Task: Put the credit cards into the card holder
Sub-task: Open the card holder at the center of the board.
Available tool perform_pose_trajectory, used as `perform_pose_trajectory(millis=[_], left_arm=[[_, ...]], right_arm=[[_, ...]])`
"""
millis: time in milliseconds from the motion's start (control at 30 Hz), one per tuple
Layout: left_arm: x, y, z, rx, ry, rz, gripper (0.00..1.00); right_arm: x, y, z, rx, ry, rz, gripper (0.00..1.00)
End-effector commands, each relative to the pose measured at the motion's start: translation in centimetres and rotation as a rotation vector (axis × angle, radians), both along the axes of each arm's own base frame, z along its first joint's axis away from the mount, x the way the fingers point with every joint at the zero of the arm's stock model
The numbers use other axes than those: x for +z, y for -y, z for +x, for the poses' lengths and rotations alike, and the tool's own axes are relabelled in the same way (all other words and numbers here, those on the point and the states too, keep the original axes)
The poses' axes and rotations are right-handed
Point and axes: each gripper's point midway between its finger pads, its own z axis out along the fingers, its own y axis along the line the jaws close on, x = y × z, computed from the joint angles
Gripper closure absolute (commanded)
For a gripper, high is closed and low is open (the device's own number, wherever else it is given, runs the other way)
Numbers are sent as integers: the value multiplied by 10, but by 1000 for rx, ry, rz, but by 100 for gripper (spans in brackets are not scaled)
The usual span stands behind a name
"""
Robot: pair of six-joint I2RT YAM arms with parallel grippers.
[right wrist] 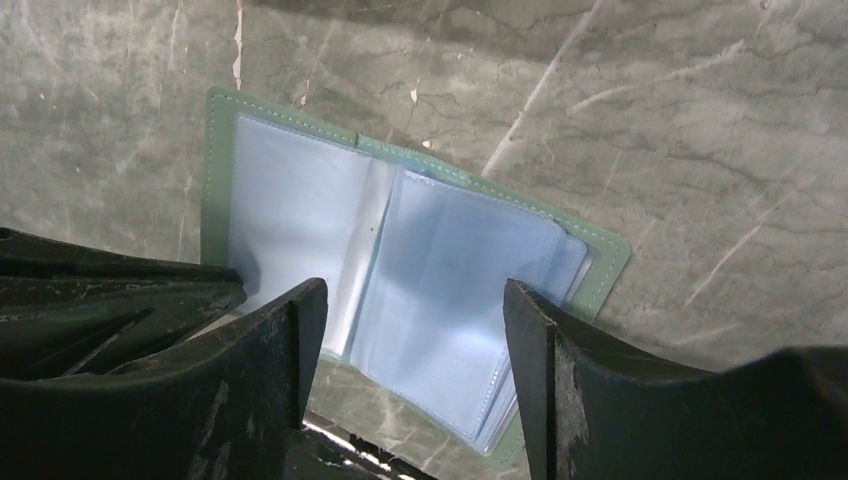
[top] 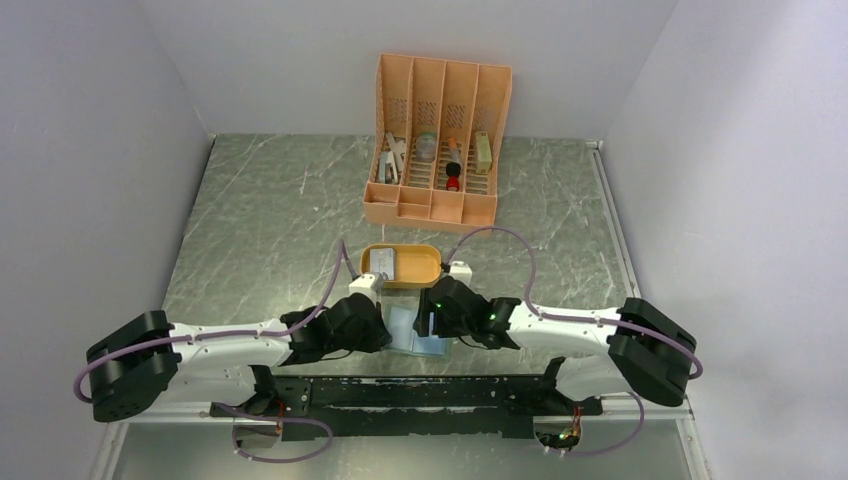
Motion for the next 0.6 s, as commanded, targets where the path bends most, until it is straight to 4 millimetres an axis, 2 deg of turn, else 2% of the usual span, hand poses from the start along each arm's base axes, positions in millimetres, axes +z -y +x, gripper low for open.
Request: perform_pose_trajectory(millis=[0, 233, 367, 567], left_arm=[[1, -3, -2, 19, -6, -19, 95], [0, -10, -4, 38, -11, -11, 95], [6, -10, -1, 44, 3, -7, 95], [27, -5, 6, 49, 37, -25, 93]], right_arm=[[-34, 33, -5, 26, -23, -191, 31], [-29, 22, 4, 65, -3, -216, 31], [-13, 18, 8, 58, 19, -192, 31], [23, 14, 8, 57, 53, -129, 31]])
